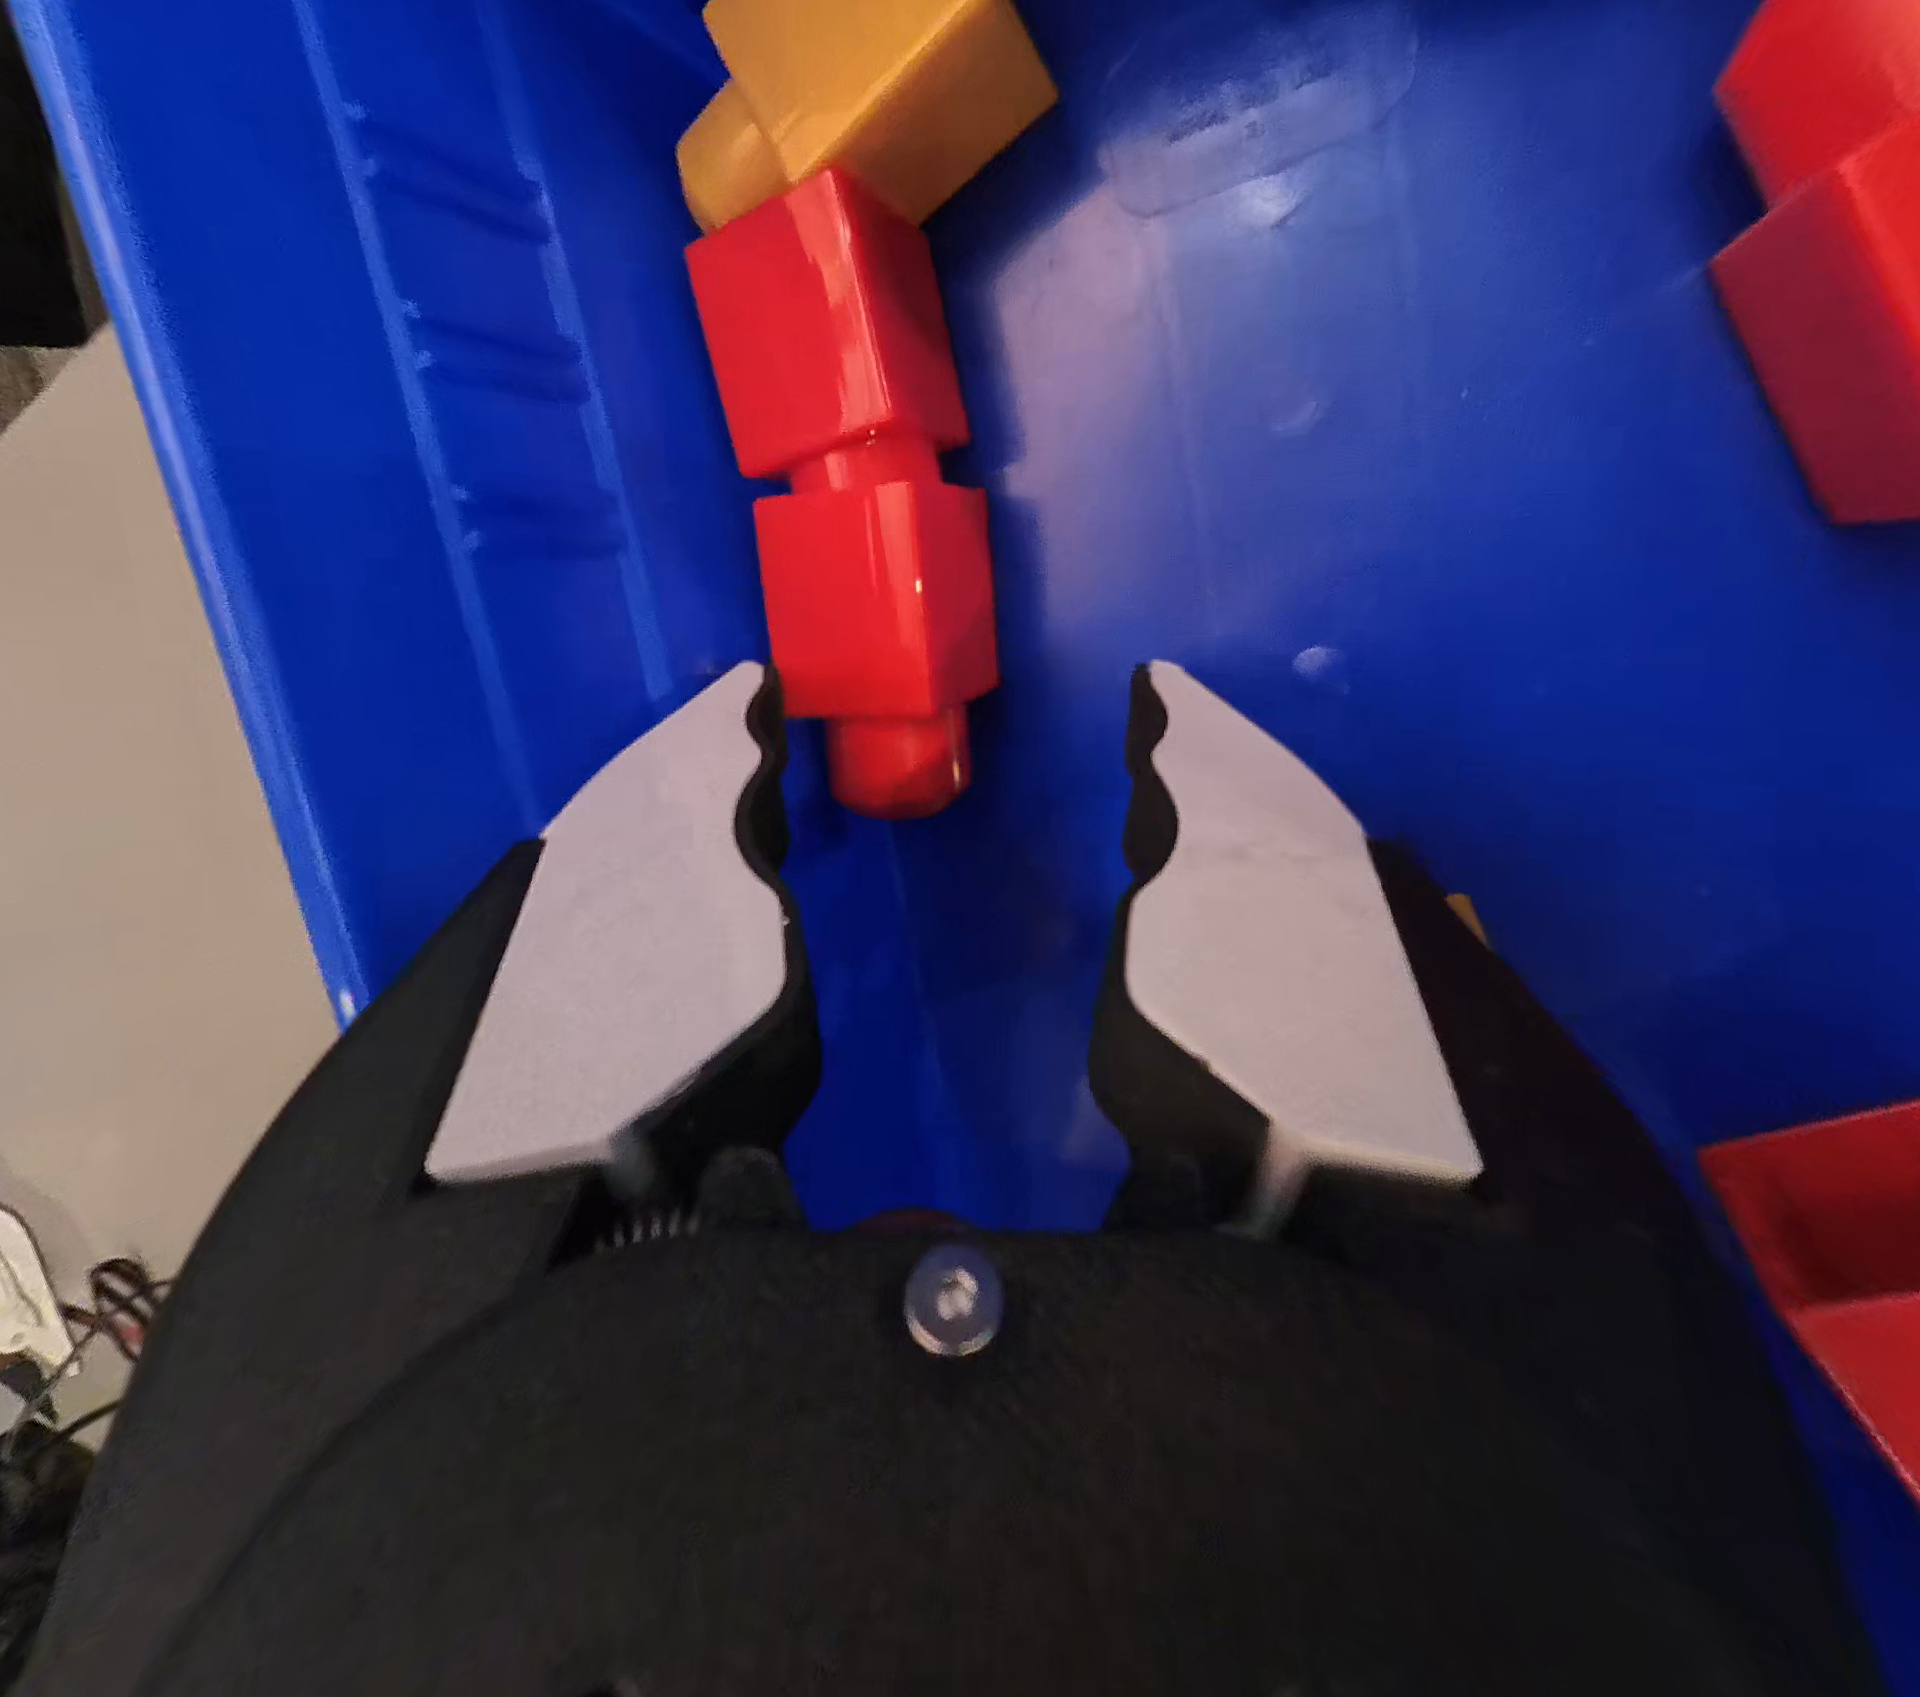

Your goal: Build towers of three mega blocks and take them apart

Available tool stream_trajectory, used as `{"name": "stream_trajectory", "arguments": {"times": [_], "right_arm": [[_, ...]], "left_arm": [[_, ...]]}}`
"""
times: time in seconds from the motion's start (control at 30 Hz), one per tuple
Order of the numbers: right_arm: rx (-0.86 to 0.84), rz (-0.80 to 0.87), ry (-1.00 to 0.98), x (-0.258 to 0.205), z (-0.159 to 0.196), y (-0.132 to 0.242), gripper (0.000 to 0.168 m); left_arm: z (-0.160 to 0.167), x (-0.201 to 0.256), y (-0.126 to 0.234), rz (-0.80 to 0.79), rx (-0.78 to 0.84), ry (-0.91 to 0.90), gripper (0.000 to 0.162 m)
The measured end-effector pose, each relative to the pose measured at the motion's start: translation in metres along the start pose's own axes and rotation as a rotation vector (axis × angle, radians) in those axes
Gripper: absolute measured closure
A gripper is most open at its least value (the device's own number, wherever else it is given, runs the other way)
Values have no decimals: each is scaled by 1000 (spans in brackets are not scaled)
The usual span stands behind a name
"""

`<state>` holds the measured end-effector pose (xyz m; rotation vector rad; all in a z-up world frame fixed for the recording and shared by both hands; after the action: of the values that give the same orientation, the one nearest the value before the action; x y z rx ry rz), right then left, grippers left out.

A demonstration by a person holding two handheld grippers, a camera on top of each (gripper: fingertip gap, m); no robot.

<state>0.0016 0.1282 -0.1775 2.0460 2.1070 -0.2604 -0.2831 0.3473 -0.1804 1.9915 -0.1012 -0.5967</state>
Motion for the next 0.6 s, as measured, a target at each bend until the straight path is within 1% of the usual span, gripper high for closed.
{"name": "stream_trajectory", "arguments": {"times": [0.07, 0.1, 0.13, 0.17, 0.23, 0.27, 0.37, 0.43, 0.53, 0.6], "right_arm": [[0, -2, -1, 0, 0, 0, 132], [1, -3, -1, 0, 0, 0, 132], [1, -3, -2, 0, 0, 0, 132], [1, -4, -3, 0, 0, 0, 132], [0, -5, -3, 0, 0, 0, 132], [-1, -5, -3, 0, 0, 0, 132], [-3, -5, -2, 0, 0, 0, 132], [-2, -4, -2, 0, 0, 0, 132], [0, -5, -3, 0, 0, 0, 132], [1, -6, -4, 0, 0, 0, 132]], "left_arm": [[0, 7, 4, 37, 12, -50, 97], [1, 12, 10, 67, 36, -95, 105], [2, 15, 16, 88, 50, -124, 118], [3, 17, 21, 102, 57, -125, 124], [3, 14, 25, 102, 89, -82, 112], [3, 12, 24, 115, 80, -64, 106], [4, 9, 13, 158, -2, 21, 86], [1, 8, 9, 218, 0, 94, 85], [-3, 6, 1, 296, -27, 192, 90], [-6, 5, -3, 361, -42, 238, 103]]}}
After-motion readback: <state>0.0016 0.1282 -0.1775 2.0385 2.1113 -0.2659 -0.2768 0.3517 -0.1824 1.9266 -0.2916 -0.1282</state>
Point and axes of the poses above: each gripper's, where its closed fingertips meet, y back along the fingers, z out of its underside, x = y × z across the jaws, the point moved 10 cm from there along y, back along the fingers, and after that the axes turned 8 degrees about y, right-handed, at the moved point
